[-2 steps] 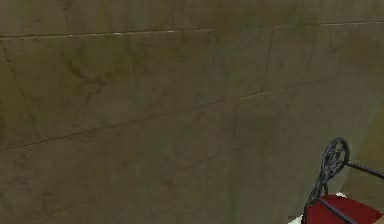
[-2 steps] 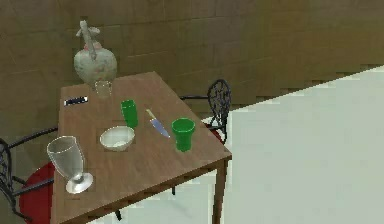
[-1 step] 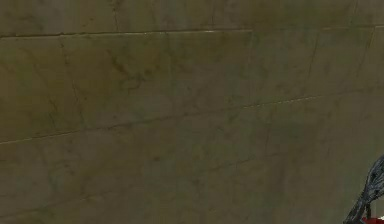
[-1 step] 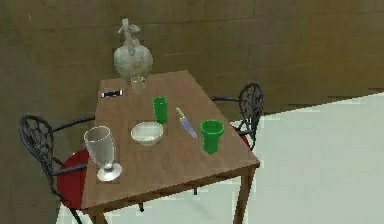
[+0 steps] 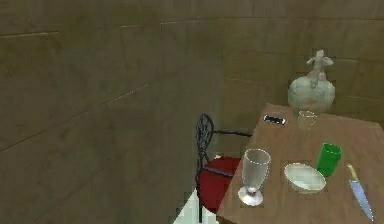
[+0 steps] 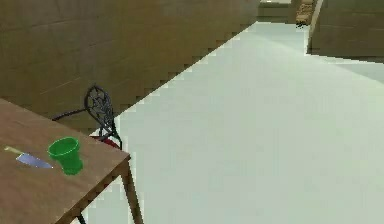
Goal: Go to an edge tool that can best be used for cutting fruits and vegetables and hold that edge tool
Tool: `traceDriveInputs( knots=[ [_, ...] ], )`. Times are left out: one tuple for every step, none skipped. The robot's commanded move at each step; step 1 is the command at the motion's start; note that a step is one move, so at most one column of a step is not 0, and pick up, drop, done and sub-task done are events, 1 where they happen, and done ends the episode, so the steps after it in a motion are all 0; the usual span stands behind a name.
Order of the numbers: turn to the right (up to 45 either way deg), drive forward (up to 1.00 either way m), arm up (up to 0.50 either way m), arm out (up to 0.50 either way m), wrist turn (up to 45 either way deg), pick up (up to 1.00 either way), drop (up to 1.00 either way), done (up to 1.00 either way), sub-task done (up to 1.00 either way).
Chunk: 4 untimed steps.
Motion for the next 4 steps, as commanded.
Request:
traceDriveInputs(
  knots=[
    [45.0, 0.00, 0.00, 0.00, 0.0, 0.00, 0.00, 0.00, 0.00],
    [3.0, 0.00, 0.00, 0.00, 0.0, 0.00, 0.00, 0.00, 0.00],
    [0.0, 0.35, 0.00, 0.00, 0.0, 0.00, 0.00, 0.00, 0.00],
    [-45.0, 0.00, 0.00, 0.00, 0.0, 0.00, 0.00, 0.00, 0.00]
  ],
)
